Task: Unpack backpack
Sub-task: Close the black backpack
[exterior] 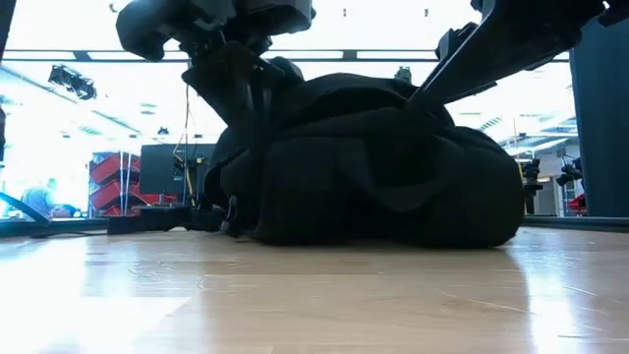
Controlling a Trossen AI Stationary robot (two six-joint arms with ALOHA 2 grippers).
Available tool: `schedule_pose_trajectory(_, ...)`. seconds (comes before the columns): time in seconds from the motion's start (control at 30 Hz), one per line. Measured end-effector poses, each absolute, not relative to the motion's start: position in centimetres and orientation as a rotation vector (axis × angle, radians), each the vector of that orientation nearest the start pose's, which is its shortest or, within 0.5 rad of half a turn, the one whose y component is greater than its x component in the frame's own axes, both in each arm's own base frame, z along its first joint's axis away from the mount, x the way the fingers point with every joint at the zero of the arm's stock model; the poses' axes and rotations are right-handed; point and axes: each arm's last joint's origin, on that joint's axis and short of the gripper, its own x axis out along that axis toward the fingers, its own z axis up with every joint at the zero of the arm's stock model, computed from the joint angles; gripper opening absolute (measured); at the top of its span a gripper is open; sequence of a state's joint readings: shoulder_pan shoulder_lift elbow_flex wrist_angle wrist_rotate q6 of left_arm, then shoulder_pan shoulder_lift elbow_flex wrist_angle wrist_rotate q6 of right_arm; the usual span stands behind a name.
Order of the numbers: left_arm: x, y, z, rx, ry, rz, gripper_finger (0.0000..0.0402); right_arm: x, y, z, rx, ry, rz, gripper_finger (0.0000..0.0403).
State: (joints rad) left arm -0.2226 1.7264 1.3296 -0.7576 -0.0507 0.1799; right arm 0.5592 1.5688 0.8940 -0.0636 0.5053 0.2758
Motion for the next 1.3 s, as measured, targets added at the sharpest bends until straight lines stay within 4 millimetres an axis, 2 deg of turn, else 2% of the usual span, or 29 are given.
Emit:
schedule_pose_trajectory(0.17,34.1,-7.6,23.9,0.316,1.127,-0.255,0.0059,28.1,15.3,20.2,-0.150,0.590,-0.068,0.0192)
schedule_pose_trajectory(0.6,34.0,-7.4,25.3,0.352,1.157,-0.224,0.0058,29.7,11.8,20.2,-0.190,0.608,-0.132,0.0227)
schedule_pose_trajectory(0.7,34.1,-7.4,25.5,0.368,1.149,-0.216,0.0058,30.3,11.3,19.5,-0.182,0.635,-0.121,0.0228)
schedule_pose_trajectory(0.9,34.2,-6.9,25.3,0.367,1.171,-0.200,0.0058,31.8,11.1,16.5,-0.197,0.696,-0.072,0.0211)
schedule_pose_trajectory(1.07,34.4,-6.1,25.0,0.367,1.191,-0.174,0.0058,32.5,11.2,15.9,-0.235,0.712,-0.076,0.0164)
schedule_pose_trajectory(1.23,34.3,-5.8,24.8,0.370,1.211,-0.165,0.0058,32.6,12.0,16.8,-0.277,0.688,-0.044,0.0059)
schedule_pose_trajectory(1.3,33.9,-5.9,25.4,0.376,1.222,-0.154,0.0058,32.6,12.3,17.2,-0.296,0.678,-0.035,0.0018)
